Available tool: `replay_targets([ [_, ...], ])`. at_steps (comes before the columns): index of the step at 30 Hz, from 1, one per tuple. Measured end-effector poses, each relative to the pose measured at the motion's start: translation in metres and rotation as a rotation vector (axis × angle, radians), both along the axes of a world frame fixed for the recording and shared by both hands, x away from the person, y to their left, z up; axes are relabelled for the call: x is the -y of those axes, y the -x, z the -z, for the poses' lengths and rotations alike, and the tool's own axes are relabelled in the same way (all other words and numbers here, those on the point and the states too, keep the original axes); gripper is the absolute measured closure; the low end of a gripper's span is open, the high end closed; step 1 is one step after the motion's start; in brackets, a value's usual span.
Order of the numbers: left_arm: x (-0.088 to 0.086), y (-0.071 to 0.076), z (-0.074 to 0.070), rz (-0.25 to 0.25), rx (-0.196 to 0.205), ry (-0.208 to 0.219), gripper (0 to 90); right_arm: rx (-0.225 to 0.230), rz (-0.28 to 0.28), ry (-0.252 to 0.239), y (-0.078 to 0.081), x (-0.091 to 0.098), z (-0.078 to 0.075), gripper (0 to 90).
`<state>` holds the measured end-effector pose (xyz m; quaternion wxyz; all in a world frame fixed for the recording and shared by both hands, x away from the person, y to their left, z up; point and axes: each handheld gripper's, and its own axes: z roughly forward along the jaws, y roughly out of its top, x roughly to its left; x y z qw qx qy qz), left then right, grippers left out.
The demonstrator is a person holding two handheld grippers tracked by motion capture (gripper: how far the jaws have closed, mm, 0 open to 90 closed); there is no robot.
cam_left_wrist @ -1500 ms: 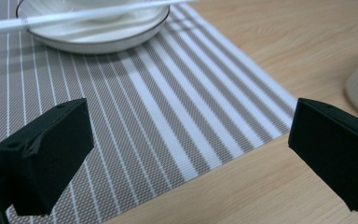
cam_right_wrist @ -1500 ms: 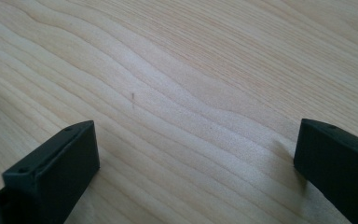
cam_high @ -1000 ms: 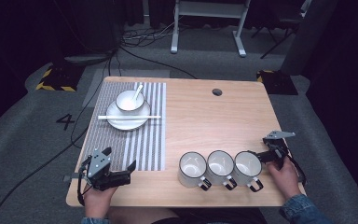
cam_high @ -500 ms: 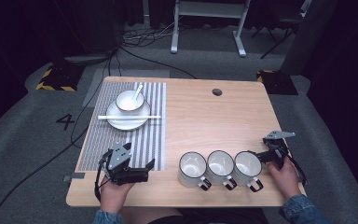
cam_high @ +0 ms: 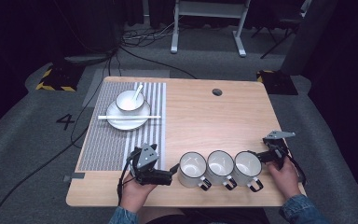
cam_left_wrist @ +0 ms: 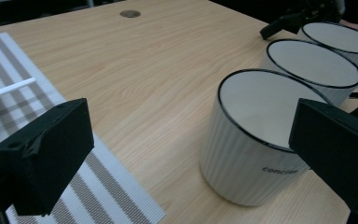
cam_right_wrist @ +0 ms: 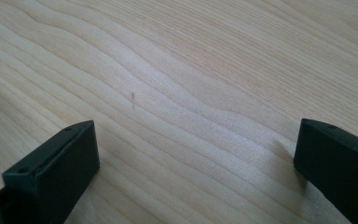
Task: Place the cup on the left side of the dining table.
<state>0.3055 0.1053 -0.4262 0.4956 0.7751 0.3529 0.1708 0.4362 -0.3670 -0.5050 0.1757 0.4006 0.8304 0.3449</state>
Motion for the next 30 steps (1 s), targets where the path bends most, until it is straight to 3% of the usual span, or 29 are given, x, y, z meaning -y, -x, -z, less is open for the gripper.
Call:
replay_targets([
  [5, 0.011, 0.001, 0.003, 0.033, 0.004, -0.017, 0.0, 0.000, 0.000, 0.001, 0.000, 0.000, 0.000, 0.2],
  [9, 0.016, 0.003, 0.005, 0.076, -0.009, 0.020, 0.0, 0.000, -0.001, 0.001, 0.000, 0.000, 0.000, 0.2],
  [17, 0.029, 0.006, 0.009, 0.164, -0.021, 0.034, 0.0, 0.000, 0.000, 0.000, 0.000, 0.000, 0.000, 0.2],
  [21, 0.035, 0.005, 0.016, 0.165, -0.034, 0.034, 0.0, 0.001, -0.001, 0.001, 0.000, 0.000, 0.000, 0.2],
  [23, 0.039, 0.005, 0.020, 0.146, -0.008, -0.001, 0.0, 0.000, 0.000, 0.000, 0.000, 0.000, 0.000, 0.2],
  [27, 0.051, 0.004, 0.031, 0.133, -0.055, -0.016, 0.0, 0.000, 0.000, 0.001, 0.000, 0.000, 0.000, 0.2],
  [30, 0.058, 0.004, 0.038, 0.132, -0.066, -0.048, 0.0, 0.000, 0.000, 0.000, 0.000, 0.000, 0.000, 0.2],
])
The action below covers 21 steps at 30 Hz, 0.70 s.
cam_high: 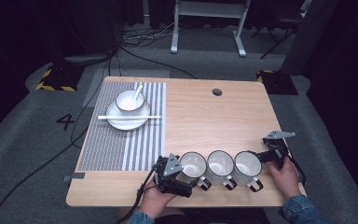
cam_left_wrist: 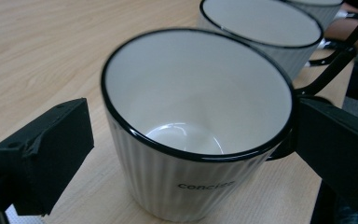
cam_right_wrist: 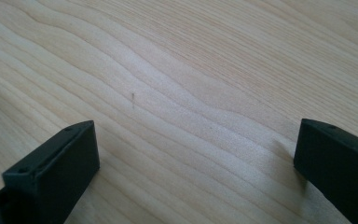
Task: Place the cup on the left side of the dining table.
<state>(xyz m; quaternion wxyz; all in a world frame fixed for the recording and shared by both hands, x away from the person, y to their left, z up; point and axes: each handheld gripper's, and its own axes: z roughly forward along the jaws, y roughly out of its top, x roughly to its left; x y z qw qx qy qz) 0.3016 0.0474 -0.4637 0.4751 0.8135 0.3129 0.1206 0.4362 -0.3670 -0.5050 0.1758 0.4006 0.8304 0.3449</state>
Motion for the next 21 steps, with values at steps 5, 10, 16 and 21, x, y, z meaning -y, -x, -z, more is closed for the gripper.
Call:
replay_targets([
  [5, 0.007, -0.001, 0.007, -0.008, -0.008, -0.027, 0.0, 0.000, -0.001, 0.000, 0.000, 0.000, 0.000, 0.2],
  [10, 0.006, -0.002, 0.010, -0.011, -0.021, 0.004, 0.0, 0.000, 0.000, 0.000, 0.000, 0.000, 0.000, 0.2],
  [16, 0.006, -0.002, 0.013, -0.003, -0.034, -0.019, 0.0, 0.000, 0.000, 0.000, 0.000, 0.000, 0.000, 0.2],
  [21, 0.012, -0.005, 0.018, -0.019, -0.051, -0.067, 0.0, 0.000, 0.000, 0.000, 0.000, 0.000, 0.000, 0.2],
])
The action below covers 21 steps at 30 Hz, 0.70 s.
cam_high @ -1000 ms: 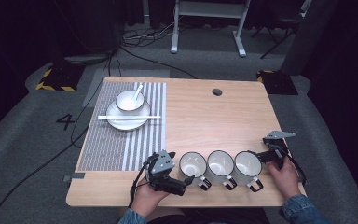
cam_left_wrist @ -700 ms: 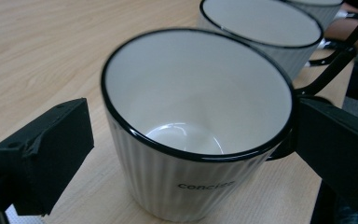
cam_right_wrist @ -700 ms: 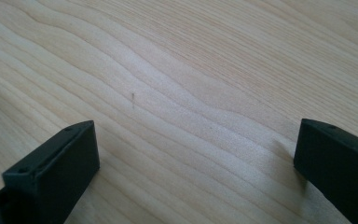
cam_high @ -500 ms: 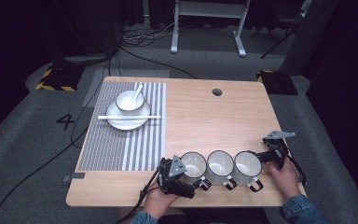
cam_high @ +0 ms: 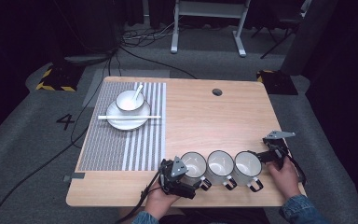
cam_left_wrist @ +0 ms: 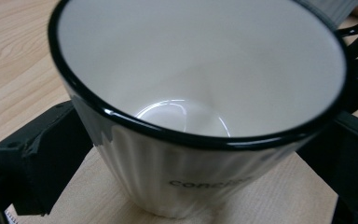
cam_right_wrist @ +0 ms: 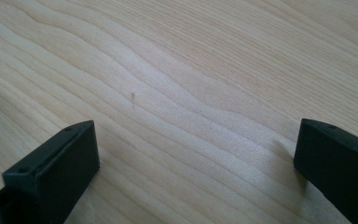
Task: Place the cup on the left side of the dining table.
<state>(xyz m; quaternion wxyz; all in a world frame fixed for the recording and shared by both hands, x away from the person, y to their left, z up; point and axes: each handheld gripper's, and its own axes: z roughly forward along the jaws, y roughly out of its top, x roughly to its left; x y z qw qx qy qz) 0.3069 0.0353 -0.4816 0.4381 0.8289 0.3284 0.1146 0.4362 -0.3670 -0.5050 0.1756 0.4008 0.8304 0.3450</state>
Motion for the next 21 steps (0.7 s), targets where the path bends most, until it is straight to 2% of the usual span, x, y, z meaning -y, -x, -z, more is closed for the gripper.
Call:
replay_targets([
  [3, 0.004, -0.003, 0.002, -0.011, -0.013, 0.013, 0.3, 0.000, 0.000, 0.000, 0.000, 0.000, 0.000, 0.2],
  [4, 0.004, -0.004, 0.003, -0.014, -0.011, 0.002, 0.3, 0.000, 0.000, 0.000, 0.000, 0.000, 0.000, 0.2],
  [5, 0.007, -0.005, 0.004, -0.023, -0.019, 0.016, 0.2, 0.000, 0.000, 0.000, 0.000, 0.000, 0.000, 0.2],
  [6, 0.008, -0.005, 0.005, -0.026, -0.018, 0.004, 0.1, 0.000, 0.000, 0.000, 0.000, 0.000, 0.000, 0.2],
  [9, 0.011, -0.007, 0.008, -0.027, 0.004, 0.000, 0.0, 0.000, 0.000, 0.001, 0.000, 0.000, 0.000, 0.2],
  [12, 0.015, -0.010, 0.011, -0.037, -0.015, 0.003, 0.0, 0.000, 0.000, 0.000, 0.000, 0.000, 0.000, 0.2],
  [17, 0.017, -0.012, 0.015, -0.023, 0.008, -0.004, 0.6, 0.000, -0.001, 0.001, 0.000, 0.000, 0.000, 0.2],
  [21, 0.017, -0.013, 0.016, -0.018, 0.015, 0.009, 1.2, -0.001, -0.001, 0.000, 0.000, 0.000, 0.000, 0.2],
])
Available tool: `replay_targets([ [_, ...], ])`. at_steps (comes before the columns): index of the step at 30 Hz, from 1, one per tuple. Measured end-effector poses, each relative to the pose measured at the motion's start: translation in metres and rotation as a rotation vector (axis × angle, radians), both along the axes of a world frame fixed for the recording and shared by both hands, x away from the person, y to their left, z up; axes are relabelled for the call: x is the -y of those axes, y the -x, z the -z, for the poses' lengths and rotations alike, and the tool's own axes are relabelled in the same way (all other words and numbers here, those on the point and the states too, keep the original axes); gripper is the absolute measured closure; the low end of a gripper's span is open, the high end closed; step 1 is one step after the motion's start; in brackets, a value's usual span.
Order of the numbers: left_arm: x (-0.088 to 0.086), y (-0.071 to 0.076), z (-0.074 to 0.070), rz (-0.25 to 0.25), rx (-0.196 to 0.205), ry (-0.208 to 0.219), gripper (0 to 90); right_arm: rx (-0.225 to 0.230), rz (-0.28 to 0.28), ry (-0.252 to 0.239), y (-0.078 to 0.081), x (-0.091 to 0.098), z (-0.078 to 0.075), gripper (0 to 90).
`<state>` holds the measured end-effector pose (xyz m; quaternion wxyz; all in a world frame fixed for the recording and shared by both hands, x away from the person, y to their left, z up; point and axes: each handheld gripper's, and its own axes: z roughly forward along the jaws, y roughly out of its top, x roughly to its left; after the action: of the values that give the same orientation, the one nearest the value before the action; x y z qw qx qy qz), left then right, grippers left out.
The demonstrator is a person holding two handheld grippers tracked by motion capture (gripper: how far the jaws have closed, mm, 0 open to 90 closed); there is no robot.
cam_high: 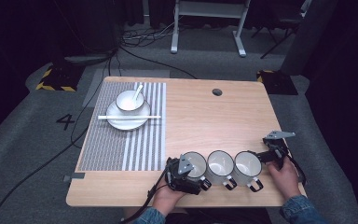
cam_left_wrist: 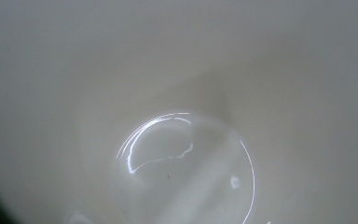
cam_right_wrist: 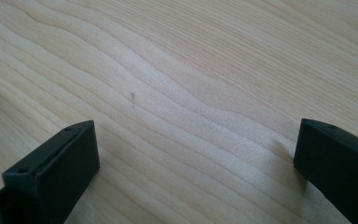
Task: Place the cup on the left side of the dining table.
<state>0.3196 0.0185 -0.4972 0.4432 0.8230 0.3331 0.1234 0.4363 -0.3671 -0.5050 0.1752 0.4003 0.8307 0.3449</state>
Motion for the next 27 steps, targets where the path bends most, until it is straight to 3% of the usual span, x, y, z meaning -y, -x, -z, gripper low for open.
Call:
replay_targets([
  [14, 0.002, 0.004, -0.001, -0.019, 0.047, -0.011, 3.0, 0.000, 0.001, 0.000, 0.000, 0.000, 0.000, 0.2],
  [17, 0.001, 0.005, -0.002, -0.012, 0.052, 0.002, 3.2, 0.001, 0.001, 0.000, 0.000, 0.000, 0.000, 0.2],
  [22, -0.001, 0.007, -0.009, -0.009, 0.078, -0.009, 3.1, 0.001, 0.001, 0.000, 0.000, 0.000, 0.000, 0.2],
  [27, -0.006, 0.009, -0.020, -0.002, 0.088, 0.015, 3.1, 0.001, 0.001, 0.000, 0.000, 0.000, 0.000, 0.2],
])
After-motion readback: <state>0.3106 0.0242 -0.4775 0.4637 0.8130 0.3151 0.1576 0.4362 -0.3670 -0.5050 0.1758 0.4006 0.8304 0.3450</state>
